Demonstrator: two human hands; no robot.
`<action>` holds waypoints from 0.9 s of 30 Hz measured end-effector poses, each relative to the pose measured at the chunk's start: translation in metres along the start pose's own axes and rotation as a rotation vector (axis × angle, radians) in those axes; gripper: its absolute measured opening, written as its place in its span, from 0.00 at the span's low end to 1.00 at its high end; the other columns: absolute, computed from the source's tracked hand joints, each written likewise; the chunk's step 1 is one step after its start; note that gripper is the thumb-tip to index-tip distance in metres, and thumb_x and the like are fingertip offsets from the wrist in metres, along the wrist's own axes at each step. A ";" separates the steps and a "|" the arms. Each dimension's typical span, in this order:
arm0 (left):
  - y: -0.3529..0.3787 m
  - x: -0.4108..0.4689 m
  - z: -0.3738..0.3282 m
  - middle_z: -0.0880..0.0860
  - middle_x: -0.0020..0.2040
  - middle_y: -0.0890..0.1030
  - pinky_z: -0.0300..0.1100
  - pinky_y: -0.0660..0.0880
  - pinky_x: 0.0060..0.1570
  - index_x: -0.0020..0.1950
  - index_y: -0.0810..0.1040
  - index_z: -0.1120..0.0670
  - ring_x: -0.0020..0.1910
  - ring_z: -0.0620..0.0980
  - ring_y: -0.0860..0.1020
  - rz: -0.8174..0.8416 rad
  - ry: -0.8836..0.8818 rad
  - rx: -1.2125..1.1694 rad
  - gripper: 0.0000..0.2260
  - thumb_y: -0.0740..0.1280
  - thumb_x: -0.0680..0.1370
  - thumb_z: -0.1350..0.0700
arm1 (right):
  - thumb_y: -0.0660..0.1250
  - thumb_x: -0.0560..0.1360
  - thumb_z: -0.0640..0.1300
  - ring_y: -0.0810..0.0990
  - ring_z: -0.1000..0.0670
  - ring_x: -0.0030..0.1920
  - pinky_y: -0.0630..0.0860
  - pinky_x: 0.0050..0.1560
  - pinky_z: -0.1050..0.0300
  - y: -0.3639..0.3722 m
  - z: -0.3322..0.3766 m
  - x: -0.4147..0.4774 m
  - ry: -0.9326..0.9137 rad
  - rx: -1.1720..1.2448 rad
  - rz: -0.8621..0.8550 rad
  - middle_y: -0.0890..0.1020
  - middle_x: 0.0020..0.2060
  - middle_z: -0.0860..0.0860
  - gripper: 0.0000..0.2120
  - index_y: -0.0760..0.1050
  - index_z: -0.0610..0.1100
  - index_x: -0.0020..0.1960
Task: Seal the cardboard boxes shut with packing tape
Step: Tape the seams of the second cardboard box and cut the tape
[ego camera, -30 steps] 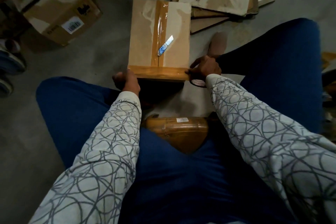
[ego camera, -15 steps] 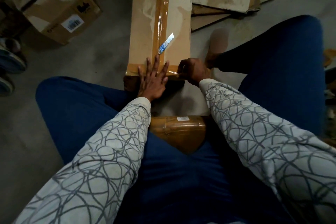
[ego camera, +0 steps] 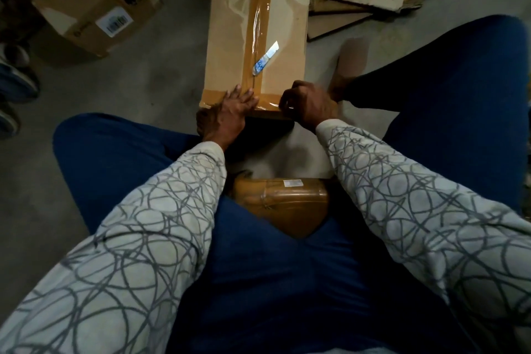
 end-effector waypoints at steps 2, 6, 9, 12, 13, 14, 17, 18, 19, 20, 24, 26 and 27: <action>-0.003 0.001 0.005 0.52 0.80 0.63 0.56 0.57 0.77 0.78 0.66 0.50 0.80 0.59 0.56 0.008 0.028 0.055 0.30 0.60 0.78 0.69 | 0.71 0.74 0.46 0.80 0.44 0.43 0.73 0.36 0.54 0.001 0.003 -0.002 -0.001 -0.007 -0.027 0.80 0.46 0.47 0.05 0.84 0.50 0.48; 0.004 0.005 0.002 0.50 0.80 0.61 0.54 0.57 0.77 0.78 0.66 0.49 0.80 0.58 0.56 0.069 0.025 0.088 0.31 0.60 0.77 0.70 | 0.68 0.77 0.45 0.80 0.42 0.44 0.66 0.35 0.55 0.004 0.008 -0.008 -0.025 -0.038 -0.121 0.81 0.45 0.45 0.06 0.84 0.46 0.48; -0.007 0.007 0.006 0.48 0.69 0.77 0.46 0.69 0.72 0.65 0.81 0.46 0.71 0.49 0.73 -0.101 -0.179 -0.249 0.22 0.68 0.76 0.66 | 0.69 0.76 0.45 0.80 0.43 0.46 0.68 0.37 0.55 0.001 0.009 -0.005 0.016 -0.013 -0.085 0.80 0.47 0.45 0.05 0.84 0.47 0.49; -0.027 0.000 0.001 0.42 0.45 0.86 0.37 0.80 0.48 0.43 0.86 0.42 0.46 0.41 0.83 -0.351 -0.513 -0.618 0.06 0.79 0.70 0.52 | 0.76 0.72 0.50 0.80 0.45 0.48 0.76 0.44 0.53 -0.003 0.004 0.008 0.103 0.068 0.055 0.80 0.48 0.48 0.10 0.83 0.48 0.50; -0.030 -0.004 0.001 0.42 0.40 0.85 0.37 0.79 0.42 0.38 0.83 0.42 0.40 0.41 0.82 -0.436 -0.642 -0.700 0.05 0.78 0.70 0.50 | 0.78 0.69 0.54 0.80 0.47 0.48 0.77 0.46 0.53 -0.004 0.003 0.011 0.135 0.099 0.095 0.81 0.47 0.50 0.14 0.83 0.48 0.50; -0.029 -0.009 0.003 0.44 0.38 0.84 0.40 0.80 0.40 0.37 0.82 0.44 0.36 0.43 0.82 -0.476 -0.793 -0.810 0.06 0.77 0.70 0.48 | 0.78 0.68 0.57 0.80 0.48 0.48 0.78 0.48 0.53 -0.004 0.002 0.014 0.158 0.129 0.108 0.82 0.47 0.51 0.16 0.83 0.49 0.50; -0.015 -0.018 -0.007 0.55 0.50 0.80 0.55 0.79 0.56 0.59 0.77 0.57 0.48 0.53 0.83 -0.078 -1.086 -1.378 0.17 0.67 0.80 0.44 | 0.77 0.70 0.56 0.79 0.50 0.48 0.76 0.49 0.56 0.005 0.006 0.017 0.160 0.173 0.097 0.82 0.48 0.52 0.15 0.82 0.48 0.51; -0.014 -0.020 -0.011 0.59 0.58 0.78 0.55 0.76 0.62 0.68 0.71 0.61 0.58 0.58 0.80 0.091 -1.095 -1.459 0.23 0.61 0.83 0.44 | 0.77 0.71 0.54 0.79 0.51 0.48 0.75 0.48 0.57 0.008 0.008 0.017 0.159 0.181 0.095 0.82 0.48 0.52 0.14 0.82 0.48 0.51; -0.015 -0.020 -0.016 0.62 0.65 0.75 0.55 0.74 0.65 0.73 0.66 0.63 0.65 0.61 0.76 0.153 -1.087 -1.496 0.26 0.57 0.85 0.43 | 0.77 0.72 0.52 0.79 0.51 0.48 0.75 0.49 0.57 0.011 0.008 0.017 0.166 0.192 0.090 0.83 0.49 0.51 0.12 0.82 0.48 0.51; -0.017 -0.018 -0.019 0.63 0.70 0.73 0.53 0.73 0.66 0.75 0.64 0.64 0.69 0.62 0.74 0.142 -1.075 -1.502 0.27 0.54 0.86 0.44 | 0.76 0.72 0.50 0.80 0.51 0.49 0.76 0.50 0.56 0.014 0.008 0.016 0.181 0.208 0.083 0.83 0.50 0.51 0.10 0.82 0.48 0.51; -0.015 -0.005 -0.021 0.66 0.72 0.72 0.50 0.74 0.64 0.73 0.63 0.69 0.69 0.61 0.74 0.047 -1.063 -1.493 0.25 0.47 0.87 0.49 | 0.75 0.73 0.46 0.81 0.48 0.53 0.78 0.58 0.51 0.016 0.004 0.017 0.242 0.294 0.068 0.84 0.51 0.49 0.07 0.83 0.48 0.50; -0.013 -0.003 -0.019 0.65 0.71 0.72 0.50 0.75 0.62 0.72 0.65 0.69 0.69 0.61 0.74 0.074 -1.053 -1.494 0.25 0.47 0.88 0.50 | 0.74 0.73 0.45 0.81 0.48 0.54 0.76 0.57 0.55 0.017 0.004 0.018 0.268 0.327 0.060 0.84 0.52 0.49 0.06 0.83 0.47 0.50; -0.014 -0.005 -0.017 0.65 0.70 0.73 0.50 0.75 0.62 0.71 0.66 0.68 0.68 0.62 0.74 0.080 -1.053 -1.494 0.24 0.48 0.87 0.50 | 0.74 0.73 0.45 0.81 0.47 0.54 0.74 0.56 0.57 0.017 0.003 0.020 0.277 0.336 0.064 0.84 0.52 0.48 0.06 0.83 0.47 0.50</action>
Point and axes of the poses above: each hand's wrist, its own x-axis towards the middle knuckle, its own y-axis out of the palm, z = x × y, the point moved 2 cm from there along x, towards the middle knuckle
